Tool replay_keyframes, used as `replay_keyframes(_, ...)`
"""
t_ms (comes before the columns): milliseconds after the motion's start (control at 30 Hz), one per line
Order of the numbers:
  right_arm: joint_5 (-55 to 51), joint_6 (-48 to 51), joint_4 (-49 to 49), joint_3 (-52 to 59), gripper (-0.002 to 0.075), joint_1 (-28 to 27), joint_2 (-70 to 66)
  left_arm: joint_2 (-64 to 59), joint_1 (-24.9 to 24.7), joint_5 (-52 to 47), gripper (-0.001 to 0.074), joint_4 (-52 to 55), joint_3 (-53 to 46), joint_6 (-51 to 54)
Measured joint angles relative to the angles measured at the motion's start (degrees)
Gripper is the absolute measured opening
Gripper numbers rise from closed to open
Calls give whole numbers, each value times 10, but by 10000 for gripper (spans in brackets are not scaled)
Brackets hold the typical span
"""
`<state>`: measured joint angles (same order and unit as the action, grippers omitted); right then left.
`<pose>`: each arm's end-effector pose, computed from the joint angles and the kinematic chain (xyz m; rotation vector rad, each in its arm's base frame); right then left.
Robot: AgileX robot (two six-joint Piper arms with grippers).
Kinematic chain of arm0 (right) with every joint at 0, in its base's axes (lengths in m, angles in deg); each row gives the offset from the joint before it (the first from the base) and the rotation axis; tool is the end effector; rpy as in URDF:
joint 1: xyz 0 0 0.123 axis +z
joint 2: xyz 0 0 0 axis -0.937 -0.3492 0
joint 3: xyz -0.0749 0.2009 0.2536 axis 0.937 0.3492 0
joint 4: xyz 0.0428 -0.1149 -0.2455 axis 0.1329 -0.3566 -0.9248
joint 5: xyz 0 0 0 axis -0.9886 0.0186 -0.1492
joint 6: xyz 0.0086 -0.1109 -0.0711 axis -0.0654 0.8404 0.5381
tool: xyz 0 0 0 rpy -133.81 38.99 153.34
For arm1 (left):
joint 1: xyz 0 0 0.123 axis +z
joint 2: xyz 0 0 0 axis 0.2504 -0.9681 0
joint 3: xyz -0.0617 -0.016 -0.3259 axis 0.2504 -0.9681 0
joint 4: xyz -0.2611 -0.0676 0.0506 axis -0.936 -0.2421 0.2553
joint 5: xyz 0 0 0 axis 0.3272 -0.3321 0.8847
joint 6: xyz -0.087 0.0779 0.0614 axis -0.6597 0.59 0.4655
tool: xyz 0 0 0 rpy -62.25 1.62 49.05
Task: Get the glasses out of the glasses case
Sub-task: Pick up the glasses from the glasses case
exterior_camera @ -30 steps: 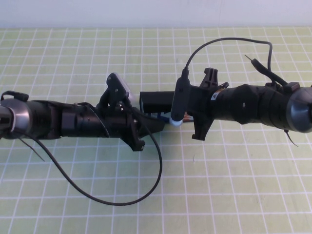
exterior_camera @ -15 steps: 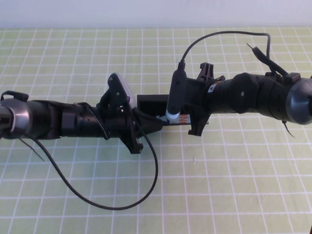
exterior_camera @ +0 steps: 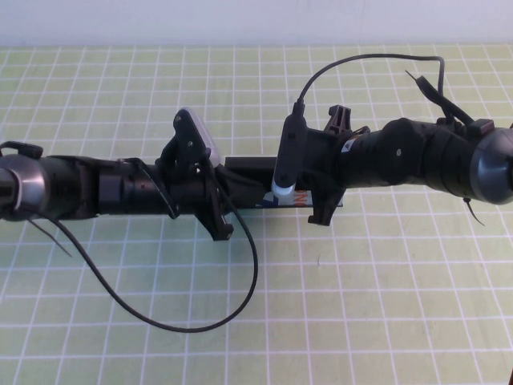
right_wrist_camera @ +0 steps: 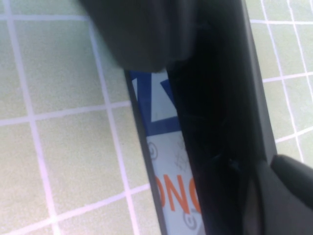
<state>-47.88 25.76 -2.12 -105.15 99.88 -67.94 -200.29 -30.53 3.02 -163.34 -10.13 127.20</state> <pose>0.4265 0.2603 0.2087 -1.6118 1.6321 -0.1603 0.4024 -0.2210 0.1759 1.2093 1.6644 -0.8095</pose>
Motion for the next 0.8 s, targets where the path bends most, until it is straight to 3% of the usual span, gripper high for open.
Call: replay_keyframes(800, -8, -1, 10, -5, -1, 0, 0, -1, 0, 82, -3, 0, 22, 34)
